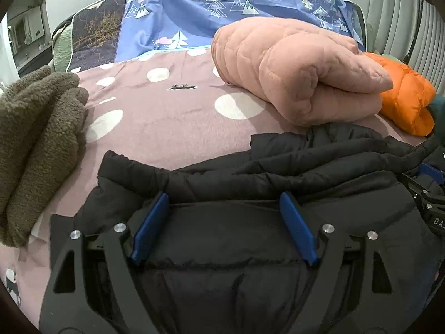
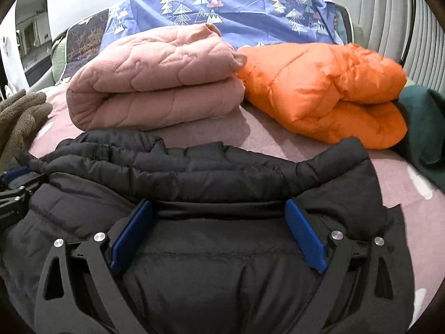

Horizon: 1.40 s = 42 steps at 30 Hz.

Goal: Fold large clothes

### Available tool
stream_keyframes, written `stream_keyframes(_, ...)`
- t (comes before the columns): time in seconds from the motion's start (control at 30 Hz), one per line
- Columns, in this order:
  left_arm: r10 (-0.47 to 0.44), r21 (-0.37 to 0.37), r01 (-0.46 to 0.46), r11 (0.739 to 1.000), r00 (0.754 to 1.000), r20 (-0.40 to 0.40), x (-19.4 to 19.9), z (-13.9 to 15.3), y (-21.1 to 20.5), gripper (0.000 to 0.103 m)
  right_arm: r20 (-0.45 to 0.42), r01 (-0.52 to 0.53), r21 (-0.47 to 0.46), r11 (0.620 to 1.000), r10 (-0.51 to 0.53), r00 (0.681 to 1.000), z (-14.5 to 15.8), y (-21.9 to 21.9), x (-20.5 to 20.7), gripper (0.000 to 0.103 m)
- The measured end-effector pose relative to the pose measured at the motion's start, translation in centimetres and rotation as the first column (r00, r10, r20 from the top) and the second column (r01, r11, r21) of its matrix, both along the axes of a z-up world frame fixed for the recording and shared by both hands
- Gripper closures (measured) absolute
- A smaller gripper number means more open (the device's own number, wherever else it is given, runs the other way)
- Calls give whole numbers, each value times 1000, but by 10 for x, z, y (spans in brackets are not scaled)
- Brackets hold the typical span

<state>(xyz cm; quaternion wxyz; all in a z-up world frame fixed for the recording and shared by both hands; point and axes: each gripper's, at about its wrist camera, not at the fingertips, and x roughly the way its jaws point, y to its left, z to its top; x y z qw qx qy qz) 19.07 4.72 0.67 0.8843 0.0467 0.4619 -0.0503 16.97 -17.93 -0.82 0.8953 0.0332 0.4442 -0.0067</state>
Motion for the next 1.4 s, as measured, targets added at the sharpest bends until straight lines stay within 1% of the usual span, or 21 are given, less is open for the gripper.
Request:
stream_keyframes(0.07,4,-7,-4,1000,1000,11,-8,11,4,20,14,4,-14,1000,-4,1000,9,3,-6,8)
stream_keyframes(0.17,13,-21,-12,1000,999,39,-23,30,15,20,59,13,16,1000,-14,998,31,5,-17,8)
stream_keyframes(0.23,22,-5,-21,1000,998,56,-30,38,18,20,86,-2,26,1000,0,996,48,16,-22,8)
stream_keyframes(0.33,35,35,-37,999,997,72,-36,45,24,20,110,-41,5,999,41,993,66,39,-28,8)
stream_keyframes(0.43,55,46,-59,997,995,81,-46,52,36,20,117,-76,27,997,72,990,74,56,-28,10)
stream_keyframes(0.5,76,38,-80,996,993,92,-54,57,49,19,98,-88,44,995,83,992,72,68,-23,18)
stream_keyframes(0.53,92,29,-95,995,991,95,-59,59,59,18,85,-89,47,995,84,993,68,71,-21,19)
stream_keyframes(0.6,114,7,-116,993,989,95,-70,61,82,16,51,-85,59,995,82,995,57,78,-16,27)
stream_keyframes(0.67,99,-39,-97,995,993,59,-78,57,101,15,-2,-78,76,994,78,997,38,81,-9,28)
stream_keyframes(0.7,80,-73,-78,994,997,21,-82,51,111,15,-24,-69,81,994,71,997,25,82,-5,28)
stream_keyframes(0.77,66,-88,-70,994,997,-40,-89,35,124,14,-2,-78,43,996,78,997,13,88,-4,27)
stream_keyframes(0.8,61,-102,-67,993,996,-63,-93,26,130,11,2,-82,34,996,82,997,11,90,-5,27)
stream_keyframes(0.87,46,-183,-62,981,995,-87,-100,15,141,11,10,-85,18,996,85,996,10,94,-6,27)
stream_keyframes(0.9,42,-209,-61,976,994,-97,-101,11,144,11,13,-86,17,996,86,996,9,94,-7,26)
stream_keyframes(0.93,34,-255,-62,965,993,-112,-102,5,149,10,15,-86,20,996,86,996,8,93,-8,26)
stream_keyframes(1.0,23,-289,-54,956,994,-108,-103,1,153,8,16,-87,34,996,87,996,6,90,-7,26)
stream_keyframes(1.1,1,-297,-32,954,994,-105,-103,1,151,8,17,-87,49,995,87,996,5,86,-7,26)
stream_keyframes(1.17,-42,-339,2,941,993,-110,-103,2,151,8,15,-88,54,995,87,996,4,85,-5,25)
stream_keyframes(1.23,-83,-398,30,917,989,-118,-105,1,151,8,16,-89,58,994,88,996,3,84,-5,25)
stream_keyframes(1.4,-113,-446,48,894,986,-120,-108,-2,151,9,17,-91,69,993,90,996,2,81,-5,25)
